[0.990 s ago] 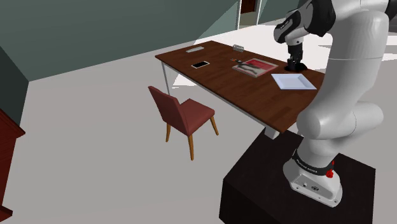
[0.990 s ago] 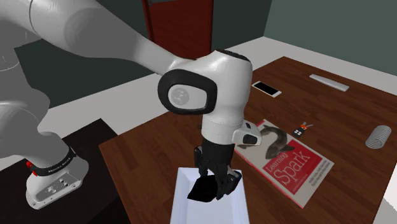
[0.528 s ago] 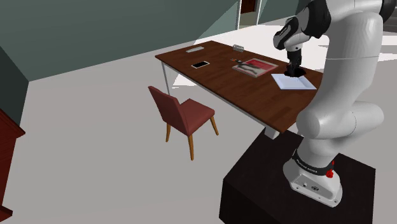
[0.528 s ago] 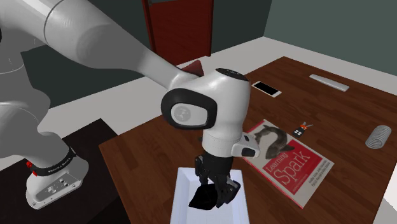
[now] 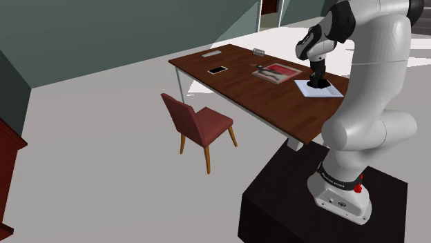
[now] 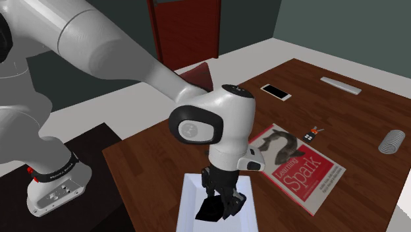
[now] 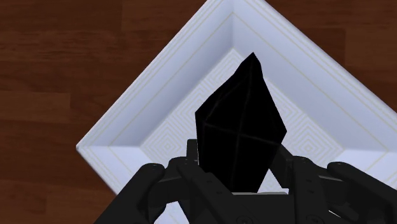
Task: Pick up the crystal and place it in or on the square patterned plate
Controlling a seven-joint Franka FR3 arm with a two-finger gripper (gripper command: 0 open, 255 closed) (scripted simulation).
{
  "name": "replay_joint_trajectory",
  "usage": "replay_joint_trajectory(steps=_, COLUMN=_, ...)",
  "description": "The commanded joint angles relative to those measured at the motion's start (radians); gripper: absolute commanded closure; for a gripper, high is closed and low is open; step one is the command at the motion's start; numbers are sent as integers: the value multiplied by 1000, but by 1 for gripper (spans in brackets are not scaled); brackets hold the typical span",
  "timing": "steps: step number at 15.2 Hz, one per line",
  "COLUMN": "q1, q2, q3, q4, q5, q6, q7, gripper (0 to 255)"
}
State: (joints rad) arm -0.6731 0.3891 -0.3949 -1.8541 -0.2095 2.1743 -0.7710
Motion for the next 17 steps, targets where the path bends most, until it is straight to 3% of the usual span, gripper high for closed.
replay_joint_trajectory(steps=1, q1=0, q2=0, q3=0, q4=-1, q5=0, q6=1, q7=0, gripper=255)
replay_joint_trajectory(steps=5, q1=0, q2=0, q3=0, q4=-1, q5=0, q6=1, q7=0, gripper=255)
replay_joint_trajectory(steps=6, q1=0, q2=0, q3=0, q4=-1, q5=0, q6=1, q7=0, gripper=0)
replay_joint_trajectory(steps=11, q1=0, q2=0, q3=0, q4=-1, q5=0, q6=1, q7=0, gripper=0)
replay_joint_trajectory(steps=15, q1=25, q2=-53, q3=2, q4=56, q5=-8, q6=-111, q7=5, gripper=0)
replay_joint_trajectory(steps=17, q1=25, q2=-53, q3=2, q4=55, q5=-8, q6=-111, q7=5, gripper=0)
